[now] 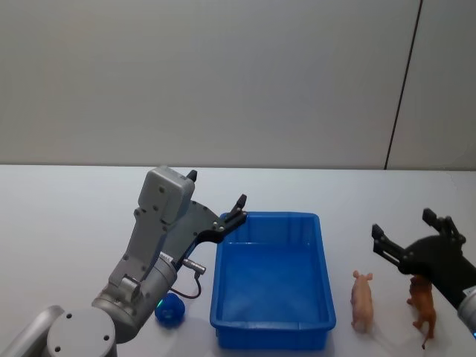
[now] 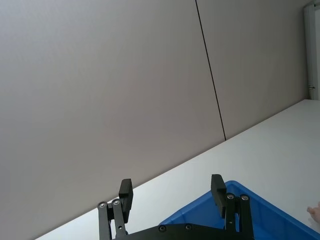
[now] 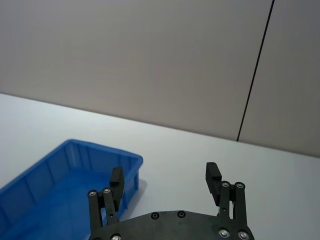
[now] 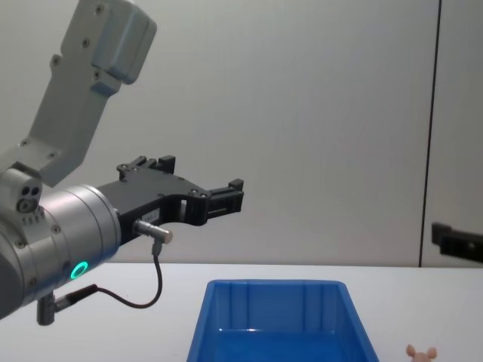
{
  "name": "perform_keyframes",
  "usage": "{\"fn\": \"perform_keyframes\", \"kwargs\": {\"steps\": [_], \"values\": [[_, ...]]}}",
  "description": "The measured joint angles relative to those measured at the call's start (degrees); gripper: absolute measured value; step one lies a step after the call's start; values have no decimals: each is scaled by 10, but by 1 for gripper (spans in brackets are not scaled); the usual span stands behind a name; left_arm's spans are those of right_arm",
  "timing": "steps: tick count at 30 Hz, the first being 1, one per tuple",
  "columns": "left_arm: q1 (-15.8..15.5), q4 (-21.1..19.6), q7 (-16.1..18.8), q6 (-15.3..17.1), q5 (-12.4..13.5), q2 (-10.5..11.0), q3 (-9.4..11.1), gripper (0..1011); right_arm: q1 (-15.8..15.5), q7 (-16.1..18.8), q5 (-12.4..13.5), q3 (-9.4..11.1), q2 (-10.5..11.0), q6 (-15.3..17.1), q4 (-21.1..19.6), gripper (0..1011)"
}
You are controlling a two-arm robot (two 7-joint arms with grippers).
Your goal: Pick up the two dolls from the table and place them into the box.
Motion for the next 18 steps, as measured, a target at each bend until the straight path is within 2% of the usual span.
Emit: {"fn": "perform_keyframes", "kwargs": {"steps": [18], "values": [[0,0,0,0,0,0,0,1000,1,-10,-8,8,10,101,35,1007]]}}
